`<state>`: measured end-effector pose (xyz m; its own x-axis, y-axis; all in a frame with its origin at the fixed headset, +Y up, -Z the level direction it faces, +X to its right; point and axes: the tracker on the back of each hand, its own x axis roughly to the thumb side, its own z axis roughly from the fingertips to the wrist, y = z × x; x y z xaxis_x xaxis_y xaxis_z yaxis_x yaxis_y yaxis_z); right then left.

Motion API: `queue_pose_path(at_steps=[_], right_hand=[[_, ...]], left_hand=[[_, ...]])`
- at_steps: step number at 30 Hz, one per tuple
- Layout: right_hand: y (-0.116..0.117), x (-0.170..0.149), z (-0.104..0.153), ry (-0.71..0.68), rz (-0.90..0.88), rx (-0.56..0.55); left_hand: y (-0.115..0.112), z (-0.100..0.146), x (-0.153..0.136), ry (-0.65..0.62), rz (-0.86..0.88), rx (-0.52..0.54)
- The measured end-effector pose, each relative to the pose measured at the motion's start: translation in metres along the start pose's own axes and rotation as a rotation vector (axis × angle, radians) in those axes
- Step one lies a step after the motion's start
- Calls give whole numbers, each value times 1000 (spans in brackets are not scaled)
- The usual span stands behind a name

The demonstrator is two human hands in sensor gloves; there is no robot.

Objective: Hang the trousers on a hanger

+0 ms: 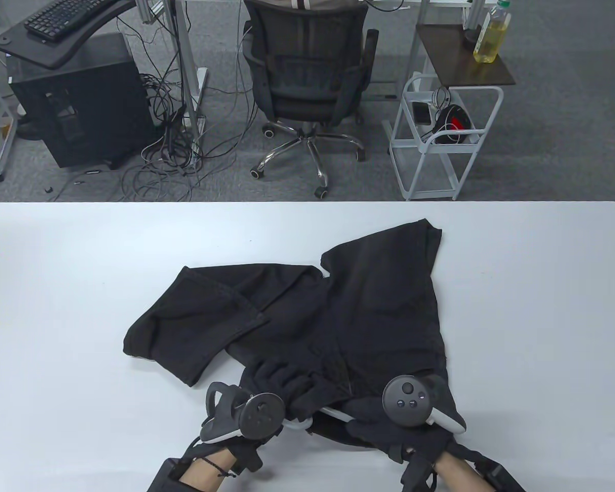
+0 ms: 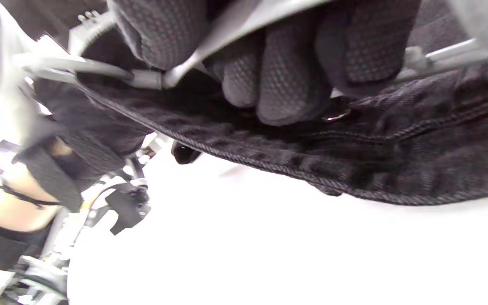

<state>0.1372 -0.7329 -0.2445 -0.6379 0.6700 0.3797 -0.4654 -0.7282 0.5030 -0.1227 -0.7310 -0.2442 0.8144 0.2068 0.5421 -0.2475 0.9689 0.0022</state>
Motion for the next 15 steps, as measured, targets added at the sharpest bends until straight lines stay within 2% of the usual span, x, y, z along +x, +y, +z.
queue_pose_path(at_steps=[3, 6, 8, 10, 12, 15], right_hand=[[-25, -20, 9, -40, -217, -122], [-42, -45, 18, 45, -349, -197], [-47, -61, 21, 130, -388, -196], [-44, -75, 20, 224, -365, -151], [-35, -83, 14, 266, -276, -57], [-14, -83, 4, 287, -151, 136]], left_hand=[[9, 4, -8, 14, 10, 54], [18, 8, -17, 28, 40, 103], [23, 11, -23, 39, 57, 124], [27, 13, -28, 49, 65, 123], [31, 15, -34, 65, 71, 142], [37, 18, -43, 90, 108, 174]])
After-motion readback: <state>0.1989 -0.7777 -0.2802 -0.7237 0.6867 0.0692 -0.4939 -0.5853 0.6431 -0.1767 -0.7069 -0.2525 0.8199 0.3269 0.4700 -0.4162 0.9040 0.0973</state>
